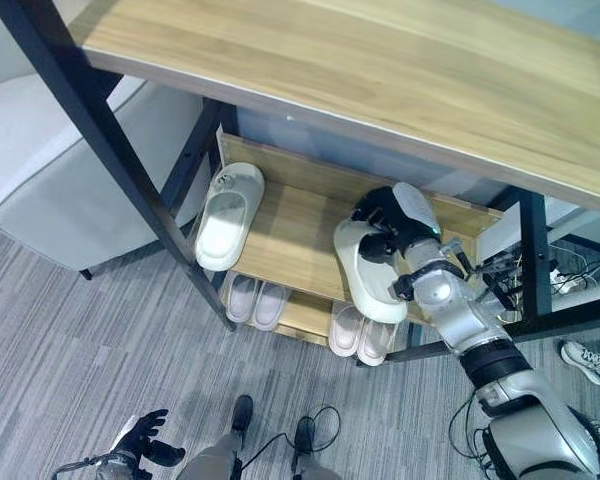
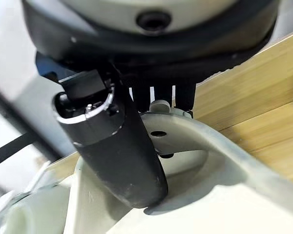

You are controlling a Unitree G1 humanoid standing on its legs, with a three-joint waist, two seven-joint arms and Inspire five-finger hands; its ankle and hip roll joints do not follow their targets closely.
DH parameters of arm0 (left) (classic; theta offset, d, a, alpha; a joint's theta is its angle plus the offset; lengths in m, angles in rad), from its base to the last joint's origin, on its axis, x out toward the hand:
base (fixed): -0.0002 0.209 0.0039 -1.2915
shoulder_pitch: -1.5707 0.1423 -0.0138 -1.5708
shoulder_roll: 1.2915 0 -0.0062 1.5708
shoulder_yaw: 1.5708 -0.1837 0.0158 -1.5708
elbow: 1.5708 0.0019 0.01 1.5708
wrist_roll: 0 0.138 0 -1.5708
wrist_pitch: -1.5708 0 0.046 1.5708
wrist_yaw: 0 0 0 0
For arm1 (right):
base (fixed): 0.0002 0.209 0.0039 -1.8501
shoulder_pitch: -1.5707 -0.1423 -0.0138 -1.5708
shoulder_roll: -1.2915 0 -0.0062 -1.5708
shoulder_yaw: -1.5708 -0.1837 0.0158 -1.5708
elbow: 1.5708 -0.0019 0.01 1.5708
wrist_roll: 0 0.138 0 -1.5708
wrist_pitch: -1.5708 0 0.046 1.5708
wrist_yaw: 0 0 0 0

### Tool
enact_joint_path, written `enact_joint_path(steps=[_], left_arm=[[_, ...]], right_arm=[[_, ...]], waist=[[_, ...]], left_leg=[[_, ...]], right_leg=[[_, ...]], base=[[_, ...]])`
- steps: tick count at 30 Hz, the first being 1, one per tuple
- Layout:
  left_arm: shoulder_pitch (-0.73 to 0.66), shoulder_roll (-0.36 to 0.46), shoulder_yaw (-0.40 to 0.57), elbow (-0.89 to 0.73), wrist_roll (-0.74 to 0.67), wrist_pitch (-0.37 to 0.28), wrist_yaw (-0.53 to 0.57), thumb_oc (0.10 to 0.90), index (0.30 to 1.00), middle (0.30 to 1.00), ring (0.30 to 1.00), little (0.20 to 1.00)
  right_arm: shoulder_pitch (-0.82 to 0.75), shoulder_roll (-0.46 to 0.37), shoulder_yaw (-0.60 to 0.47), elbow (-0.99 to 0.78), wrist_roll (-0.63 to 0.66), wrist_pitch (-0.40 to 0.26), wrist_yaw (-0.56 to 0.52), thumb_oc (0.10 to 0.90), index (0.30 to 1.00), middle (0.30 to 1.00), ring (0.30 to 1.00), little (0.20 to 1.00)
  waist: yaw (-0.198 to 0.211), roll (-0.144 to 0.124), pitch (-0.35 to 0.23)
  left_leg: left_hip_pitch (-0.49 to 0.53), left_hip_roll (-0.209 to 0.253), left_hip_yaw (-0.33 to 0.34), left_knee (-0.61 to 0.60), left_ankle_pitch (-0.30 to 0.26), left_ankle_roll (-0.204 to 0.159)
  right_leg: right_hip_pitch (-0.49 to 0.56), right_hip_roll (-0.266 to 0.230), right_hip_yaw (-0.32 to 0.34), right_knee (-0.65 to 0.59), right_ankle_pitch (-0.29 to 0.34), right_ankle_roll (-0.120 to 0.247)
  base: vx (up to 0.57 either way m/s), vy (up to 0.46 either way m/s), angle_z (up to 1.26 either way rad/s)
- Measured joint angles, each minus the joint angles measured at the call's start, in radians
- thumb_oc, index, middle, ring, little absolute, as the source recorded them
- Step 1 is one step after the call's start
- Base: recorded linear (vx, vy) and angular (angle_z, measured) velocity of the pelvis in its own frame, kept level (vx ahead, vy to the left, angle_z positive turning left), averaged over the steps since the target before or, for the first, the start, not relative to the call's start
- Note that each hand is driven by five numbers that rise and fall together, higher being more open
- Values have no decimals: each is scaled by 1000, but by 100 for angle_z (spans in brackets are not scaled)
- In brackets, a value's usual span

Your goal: Arrange the slippers neatly on the shoe rack.

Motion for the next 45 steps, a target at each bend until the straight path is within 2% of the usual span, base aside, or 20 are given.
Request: enact_joint_path(steps=[5,9,13,19,22,30,31,32,33,45], left_arm=[[-27,11,2,-7,-1,0,7,800,900,900,900,900],[-38,30,3,-19,-1,-1,10,800,900,900,900,900],[-42,38,0,-20,-32,-2,27,800,900,900,900,900],[-46,38,-4,-11,-38,-2,27,800,900,900,900,900],[-47,38,-4,-8,-39,-4,28,800,900,900,900,900],[-76,38,-6,8,-40,-7,28,800,900,900,900,900],[-77,38,-8,6,-40,-7,28,800,900,900,900,900],[-77,38,-8,7,-40,-6,28,800,900,900,900,900],[-77,38,-8,8,-41,-6,29,800,900,900,900,900],[-104,34,-8,8,-42,-4,28,800,900,900,900,900]], right_arm=[[-48,63,36,-1,31,3,3,400,300,300,300,300],[-70,90,39,15,27,7,9,400,300,300,300,300],[-207,100,75,172,-10,1,-20,400,300,300,300,300],[-270,99,67,277,-8,10,-77,400,300,300,300,300],[-293,99,64,299,-7,11,-94,400,300,300,300,300],[-298,103,33,320,32,15,-109,400,300,300,300,300],[-298,104,33,321,34,17,-109,455,382,382,382,382],[-298,105,33,321,37,17,-110,569,554,554,554,554],[-298,105,33,321,41,17,-110,800,900,900,900,900],[-272,108,13,316,66,21,-109,800,900,900,900,900]], waist=[[34,-13,26],[46,-16,51],[53,-13,70],[93,-7,75],[95,3,82],[97,8,86],[97,9,86],[96,9,86],[96,10,87],[93,16,90]], left_leg=[[-1,-1,-10,0,3,-2],[-9,-3,-33,0,10,-4],[-22,-6,-57,0,13,-14],[-39,-13,-77,0,25,-6],[-43,-20,-87,0,31,-4],[-54,-27,-116,0,38,-10],[-54,-28,-116,0,38,-10],[-54,-29,-116,0,38,-11],[-54,-29,-117,0,39,-10],[-50,-35,-137,0,43,-17]], right_leg=[[5,1,-12,0,1,0],[8,1,-35,0,0,0],[5,1,-59,0,1,-1],[-4,-4,-82,0,0,0],[-2,-8,-92,0,-1,2],[-1,-12,-122,0,-3,4],[-1,-13,-122,0,-3,4],[-1,-13,-122,0,-3,4],[-1,-13,-123,0,-3,4],[11,-17,-143,0,-3,5]], base=[[7,7,5],[13,18,19],[12,30,16],[30,31,12],[39,34,9],[31,35,11],[0,0,0],[0,0,0],[0,0,0],[6,16,4]])
